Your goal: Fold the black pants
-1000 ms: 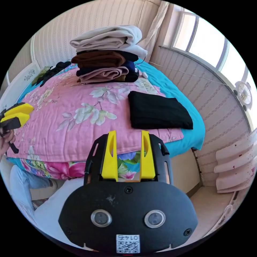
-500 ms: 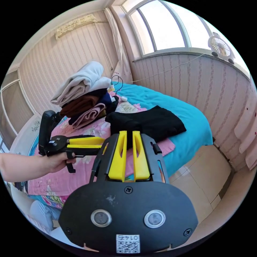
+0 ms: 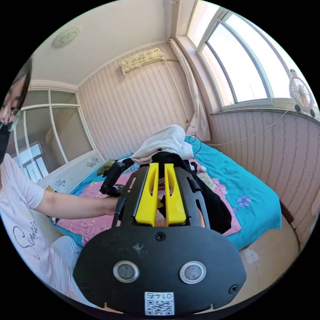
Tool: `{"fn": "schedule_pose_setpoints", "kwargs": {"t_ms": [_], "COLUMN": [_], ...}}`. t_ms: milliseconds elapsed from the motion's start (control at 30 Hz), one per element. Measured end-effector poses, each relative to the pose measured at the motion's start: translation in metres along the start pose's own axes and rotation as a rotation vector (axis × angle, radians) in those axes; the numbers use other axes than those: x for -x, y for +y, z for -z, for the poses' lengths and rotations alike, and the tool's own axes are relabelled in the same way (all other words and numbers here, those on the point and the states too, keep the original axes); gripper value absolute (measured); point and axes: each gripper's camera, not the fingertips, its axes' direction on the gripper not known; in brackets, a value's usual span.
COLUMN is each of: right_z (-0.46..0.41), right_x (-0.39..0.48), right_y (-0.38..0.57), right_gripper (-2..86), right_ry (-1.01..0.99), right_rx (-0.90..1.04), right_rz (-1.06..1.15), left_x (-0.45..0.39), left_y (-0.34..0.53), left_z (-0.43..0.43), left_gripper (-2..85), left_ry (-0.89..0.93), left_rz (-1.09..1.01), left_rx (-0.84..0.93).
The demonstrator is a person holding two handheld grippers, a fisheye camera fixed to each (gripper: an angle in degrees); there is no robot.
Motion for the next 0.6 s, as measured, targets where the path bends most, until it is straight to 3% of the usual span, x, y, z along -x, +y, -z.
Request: {"fn": "schedule_pose_setpoints", "kwargs": {"t_ms": [167,267,367,467,600], "right_z": [0.008,0.003,-0.014,-0.049,-0.108], "right_x": [0.070,0.100,0.116,0.119,0.128], "right_y": [-0.020,-0.008,0.023,0.062,0.116], "right_gripper": [1.8,1.7,1.7,1.9,2.2], "right_ry": [-0.289,-0.374,-0.392,-0.359,-0.219], "right_rx": [-0.056,-0.112,-0.092,0.066,0.368], "right_rz": [-0.034,-0.154,-0.305,-0.437,-0.421], "left_x": [0.003,-0.015,-0.035,-0.039,-0.012], "left_y": [0.128,0.204,0.279,0.355,0.437], "left_z": [0.195,0.295,0.365,0.391,0.362], "left_gripper": [0.3,0.4,0.7,1.1,1.1], "left_ry": [-0.196,-0.396,-0.478,-0.451,-0.393], "left_rz": [0.101,0.149,0.243,0.390,0.618], "left_rx": [-0.151,-0.161,-0.159,-0.202,-0.210]}}
